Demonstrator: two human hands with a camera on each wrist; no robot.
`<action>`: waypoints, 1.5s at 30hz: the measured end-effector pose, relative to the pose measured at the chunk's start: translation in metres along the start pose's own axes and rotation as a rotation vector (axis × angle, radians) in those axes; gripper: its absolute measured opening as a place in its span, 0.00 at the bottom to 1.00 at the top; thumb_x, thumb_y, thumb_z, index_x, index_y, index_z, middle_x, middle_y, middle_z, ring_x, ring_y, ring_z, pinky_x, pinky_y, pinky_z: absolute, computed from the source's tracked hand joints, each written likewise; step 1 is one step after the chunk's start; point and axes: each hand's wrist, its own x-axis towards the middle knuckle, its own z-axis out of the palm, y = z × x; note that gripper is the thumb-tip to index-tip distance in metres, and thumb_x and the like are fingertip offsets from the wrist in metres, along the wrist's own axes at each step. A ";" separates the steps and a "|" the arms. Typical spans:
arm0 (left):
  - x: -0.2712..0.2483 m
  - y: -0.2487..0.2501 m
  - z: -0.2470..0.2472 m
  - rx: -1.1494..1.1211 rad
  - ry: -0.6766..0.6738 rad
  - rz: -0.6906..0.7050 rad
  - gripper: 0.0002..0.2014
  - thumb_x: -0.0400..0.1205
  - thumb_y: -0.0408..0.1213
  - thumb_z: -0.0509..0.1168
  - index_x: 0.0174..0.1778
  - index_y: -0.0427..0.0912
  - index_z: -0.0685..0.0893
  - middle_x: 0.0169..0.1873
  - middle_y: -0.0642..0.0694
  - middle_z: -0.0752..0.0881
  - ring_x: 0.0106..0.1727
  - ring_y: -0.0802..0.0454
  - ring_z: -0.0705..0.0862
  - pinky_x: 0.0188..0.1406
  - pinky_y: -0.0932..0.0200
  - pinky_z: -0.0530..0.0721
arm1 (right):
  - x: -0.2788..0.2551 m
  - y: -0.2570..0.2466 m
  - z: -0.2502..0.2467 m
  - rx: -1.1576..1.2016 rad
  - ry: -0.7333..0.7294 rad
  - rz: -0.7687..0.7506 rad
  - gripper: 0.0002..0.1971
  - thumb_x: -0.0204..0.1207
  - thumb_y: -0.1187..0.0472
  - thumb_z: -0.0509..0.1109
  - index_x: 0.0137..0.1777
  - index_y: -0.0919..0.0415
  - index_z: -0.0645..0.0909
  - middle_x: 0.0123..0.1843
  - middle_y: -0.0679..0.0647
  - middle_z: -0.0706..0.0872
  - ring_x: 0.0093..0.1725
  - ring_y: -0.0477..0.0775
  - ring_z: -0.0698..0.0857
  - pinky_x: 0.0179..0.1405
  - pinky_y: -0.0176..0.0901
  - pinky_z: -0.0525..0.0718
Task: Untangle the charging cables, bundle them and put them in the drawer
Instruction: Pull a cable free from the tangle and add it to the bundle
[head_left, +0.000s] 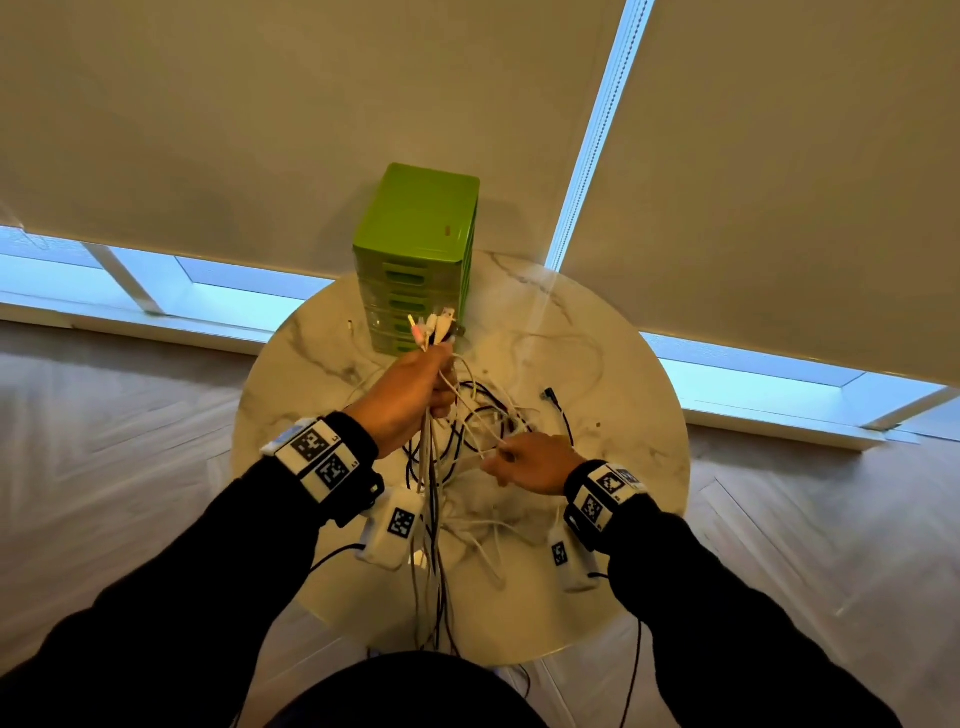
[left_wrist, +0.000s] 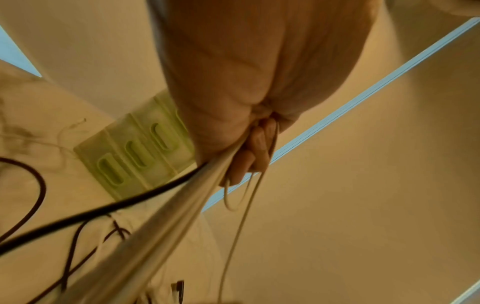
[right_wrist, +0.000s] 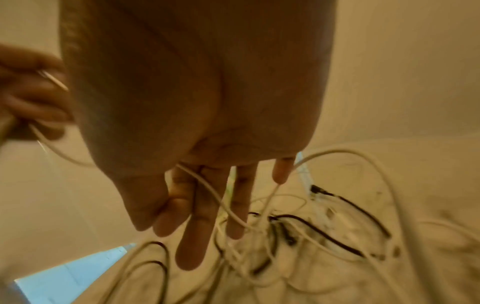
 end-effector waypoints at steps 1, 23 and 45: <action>0.000 0.005 -0.005 -0.012 0.028 0.032 0.16 0.92 0.44 0.55 0.37 0.46 0.72 0.25 0.52 0.70 0.23 0.58 0.66 0.28 0.61 0.63 | 0.003 0.009 0.002 -0.006 -0.037 0.026 0.25 0.82 0.31 0.55 0.37 0.48 0.80 0.46 0.43 0.91 0.52 0.50 0.85 0.63 0.58 0.76; -0.004 -0.003 -0.011 0.257 0.117 0.249 0.32 0.87 0.63 0.56 0.79 0.42 0.69 0.63 0.27 0.81 0.68 0.31 0.79 0.69 0.31 0.77 | -0.013 -0.059 -0.083 0.801 0.505 -0.336 0.14 0.92 0.57 0.54 0.48 0.65 0.72 0.28 0.50 0.70 0.25 0.52 0.73 0.32 0.46 0.79; -0.005 -0.049 0.157 -0.029 -0.347 0.081 0.08 0.92 0.33 0.55 0.47 0.48 0.71 0.31 0.52 0.69 0.27 0.59 0.68 0.31 0.62 0.68 | -0.194 0.118 0.071 0.605 0.289 0.572 0.35 0.79 0.56 0.76 0.83 0.55 0.66 0.77 0.62 0.76 0.70 0.56 0.80 0.76 0.55 0.76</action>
